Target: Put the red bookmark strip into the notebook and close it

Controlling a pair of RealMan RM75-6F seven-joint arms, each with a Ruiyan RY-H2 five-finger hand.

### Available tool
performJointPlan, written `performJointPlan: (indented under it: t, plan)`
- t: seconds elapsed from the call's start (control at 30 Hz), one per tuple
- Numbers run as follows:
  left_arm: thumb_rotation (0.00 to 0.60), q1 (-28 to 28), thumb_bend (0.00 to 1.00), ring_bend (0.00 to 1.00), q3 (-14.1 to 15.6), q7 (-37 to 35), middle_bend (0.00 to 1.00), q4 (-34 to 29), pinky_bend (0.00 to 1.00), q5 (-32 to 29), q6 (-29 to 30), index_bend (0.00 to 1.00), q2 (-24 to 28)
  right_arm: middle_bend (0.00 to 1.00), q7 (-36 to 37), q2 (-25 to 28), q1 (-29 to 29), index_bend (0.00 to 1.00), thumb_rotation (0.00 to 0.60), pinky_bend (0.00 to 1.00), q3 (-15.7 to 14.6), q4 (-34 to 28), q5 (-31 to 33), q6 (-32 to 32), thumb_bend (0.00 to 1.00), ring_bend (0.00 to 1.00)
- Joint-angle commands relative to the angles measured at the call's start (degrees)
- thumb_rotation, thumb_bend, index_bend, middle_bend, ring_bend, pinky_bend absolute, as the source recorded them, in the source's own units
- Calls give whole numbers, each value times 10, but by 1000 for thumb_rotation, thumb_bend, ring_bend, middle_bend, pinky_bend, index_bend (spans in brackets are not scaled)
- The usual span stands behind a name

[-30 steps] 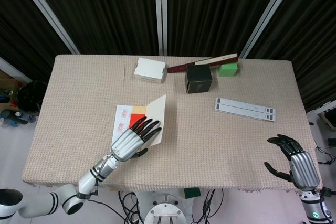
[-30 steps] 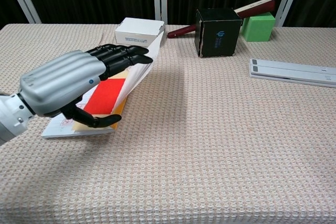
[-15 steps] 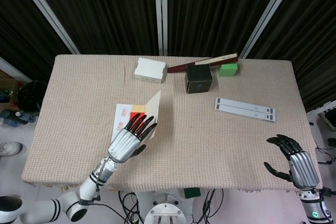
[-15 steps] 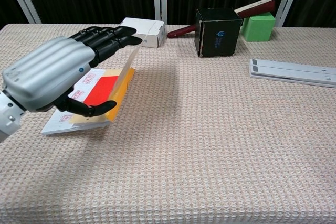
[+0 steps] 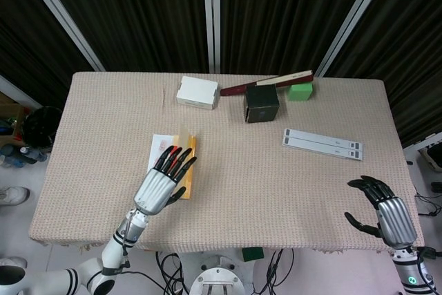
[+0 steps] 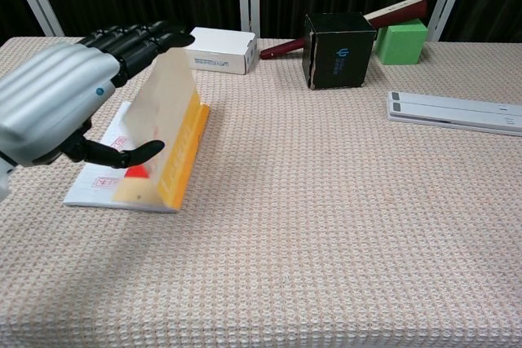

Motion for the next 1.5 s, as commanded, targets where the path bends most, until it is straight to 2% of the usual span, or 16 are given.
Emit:
performJointPlan:
  t: [0.03, 0.2, 0.33, 0.43, 0.57, 0.67, 0.73, 0.87, 0.97, 1.07, 1.27, 1.5]
  plan:
    - [600, 5, 237, 0, 4, 12, 0, -8, 70, 0, -3, 66, 6, 266, -1, 0, 2, 290, 600, 231, 0, -1, 0, -2, 176, 168]
    - [600, 9, 237, 0, -5, 27, 0, -14, 70, -26, -24, 66, 14, 266, -4, 0, 4, 290, 600, 231, 0, -4, -2, -4, 176, 168]
    - [600, 10, 238, 0, -23, 33, 0, -34, 70, -65, -50, 66, 42, 267, -6, 4, 5, 290, 600, 230, 1, -8, -3, -2, 176, 168]
    - [600, 10, 237, 0, -36, 32, 0, -73, 70, -101, -76, 71, 90, 267, -9, 9, 6, 290, 600, 230, 1, -10, -2, -4, 176, 168]
    - [600, 12, 236, 0, -63, 38, 0, -140, 70, -192, -130, 97, 188, 263, -21, 25, 6, 290, 600, 231, 5, -16, 15, -16, 176, 168]
    - [600, 24, 234, 0, -75, 21, 1, -155, 72, -233, -137, 143, 245, 253, -47, 36, -1, 290, 600, 230, 18, -13, 42, -14, 176, 162]
    - [600, 36, 232, 0, -75, 4, 4, -147, 71, -238, -129, 150, 271, 238, -68, 42, -6, 286, 600, 220, 27, -9, 62, -15, 176, 142]
    - [600, 76, 229, 0, -63, -51, 29, -112, 71, -229, -84, 162, 303, 200, -77, 51, -17, 224, 600, 187, 39, -1, 91, -13, 176, 104]
    - [600, 108, 229, 0, -37, -99, 30, -83, 70, -200, -58, 166, 322, 189, -64, 55, -26, 149, 600, 185, 41, 8, 100, -8, 176, 103]
    - [600, 142, 228, 0, -10, -143, 31, -71, 70, -168, -22, 168, 336, 182, -48, 57, -36, 117, 600, 185, 40, 17, 100, 4, 176, 103]
    - [600, 204, 205, 0, 32, -124, 31, -86, 70, -128, 48, 167, 344, 182, -30, 48, -54, 114, 600, 185, 35, 33, 87, 32, 176, 103]
    - [600, 255, 190, 0, 48, -127, 31, -98, 70, -86, 125, 167, 333, 187, -18, 46, -58, 110, 600, 185, 23, 31, 56, 45, 177, 103]
